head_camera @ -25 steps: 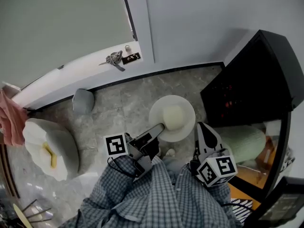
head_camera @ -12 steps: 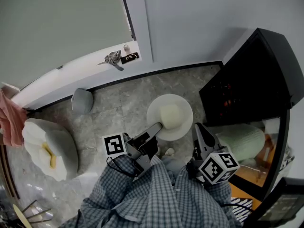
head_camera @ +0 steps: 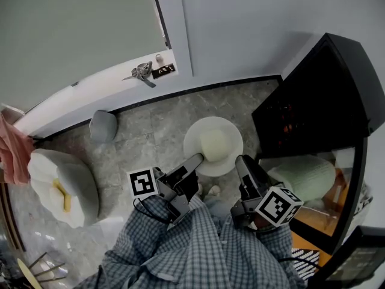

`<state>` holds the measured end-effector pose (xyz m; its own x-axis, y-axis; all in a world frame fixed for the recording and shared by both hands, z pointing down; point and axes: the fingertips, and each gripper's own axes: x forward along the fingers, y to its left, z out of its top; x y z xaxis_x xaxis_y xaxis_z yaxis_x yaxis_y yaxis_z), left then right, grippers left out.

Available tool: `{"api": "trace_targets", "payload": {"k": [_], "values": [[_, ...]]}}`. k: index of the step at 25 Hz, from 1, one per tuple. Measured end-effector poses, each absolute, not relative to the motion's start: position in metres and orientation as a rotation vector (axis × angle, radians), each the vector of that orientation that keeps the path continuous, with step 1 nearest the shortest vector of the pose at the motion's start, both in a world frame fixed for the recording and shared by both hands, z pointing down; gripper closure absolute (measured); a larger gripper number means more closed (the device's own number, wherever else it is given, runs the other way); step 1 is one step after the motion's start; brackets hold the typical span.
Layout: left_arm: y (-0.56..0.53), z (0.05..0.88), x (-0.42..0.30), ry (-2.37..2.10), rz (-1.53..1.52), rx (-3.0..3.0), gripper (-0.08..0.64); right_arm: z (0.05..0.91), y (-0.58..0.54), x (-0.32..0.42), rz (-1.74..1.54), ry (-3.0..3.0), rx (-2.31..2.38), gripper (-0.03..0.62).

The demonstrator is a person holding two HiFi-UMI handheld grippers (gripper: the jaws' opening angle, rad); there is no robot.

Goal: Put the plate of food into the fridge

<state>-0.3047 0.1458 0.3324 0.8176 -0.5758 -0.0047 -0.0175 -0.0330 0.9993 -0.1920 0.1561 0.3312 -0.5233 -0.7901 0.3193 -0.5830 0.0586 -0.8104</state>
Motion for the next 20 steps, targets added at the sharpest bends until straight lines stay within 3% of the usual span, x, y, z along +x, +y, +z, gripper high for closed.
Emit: {"api": "trace_targets", "payload": {"k": [20], "values": [[0.156, 0.324, -0.289, -0.457, -0.454, 1.546, 0.525, 0.324, 0.169, -0.200, -1.395, 2.266, -1.301, 0.492]]}}
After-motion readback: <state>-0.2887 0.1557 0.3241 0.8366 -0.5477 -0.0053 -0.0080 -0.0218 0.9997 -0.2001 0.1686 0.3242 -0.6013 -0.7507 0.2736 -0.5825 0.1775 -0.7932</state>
